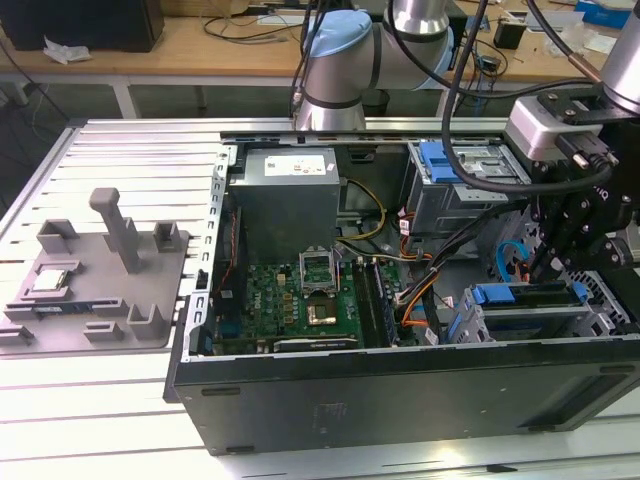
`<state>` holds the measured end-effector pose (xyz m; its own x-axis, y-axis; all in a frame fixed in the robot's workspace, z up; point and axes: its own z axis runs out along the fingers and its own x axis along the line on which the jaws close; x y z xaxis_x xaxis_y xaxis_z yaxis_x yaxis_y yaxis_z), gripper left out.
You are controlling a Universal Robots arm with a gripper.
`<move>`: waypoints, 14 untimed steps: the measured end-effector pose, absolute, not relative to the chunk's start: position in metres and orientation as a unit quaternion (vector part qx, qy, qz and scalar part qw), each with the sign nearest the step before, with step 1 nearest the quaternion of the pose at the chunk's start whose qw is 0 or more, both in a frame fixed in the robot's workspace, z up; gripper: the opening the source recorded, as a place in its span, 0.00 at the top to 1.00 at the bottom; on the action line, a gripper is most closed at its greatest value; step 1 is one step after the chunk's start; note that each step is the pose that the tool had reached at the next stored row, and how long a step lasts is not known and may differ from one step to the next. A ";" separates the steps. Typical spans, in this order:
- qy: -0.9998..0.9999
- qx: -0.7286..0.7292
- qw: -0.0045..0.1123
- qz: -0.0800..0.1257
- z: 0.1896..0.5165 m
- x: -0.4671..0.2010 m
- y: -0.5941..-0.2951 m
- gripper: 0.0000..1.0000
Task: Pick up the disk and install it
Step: 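Insert the second disk wire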
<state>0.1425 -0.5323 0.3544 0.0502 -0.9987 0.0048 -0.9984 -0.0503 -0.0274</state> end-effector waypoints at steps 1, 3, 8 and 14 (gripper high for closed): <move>0.689 -0.725 0.008 -0.011 0.354 0.142 -0.532 0.84; 0.689 -0.725 0.008 -0.011 0.354 0.142 -0.532 0.84; 0.689 -0.725 0.008 -0.011 0.353 0.142 -0.532 0.84; 0.688 -0.725 0.008 -0.011 0.352 0.142 -0.532 0.84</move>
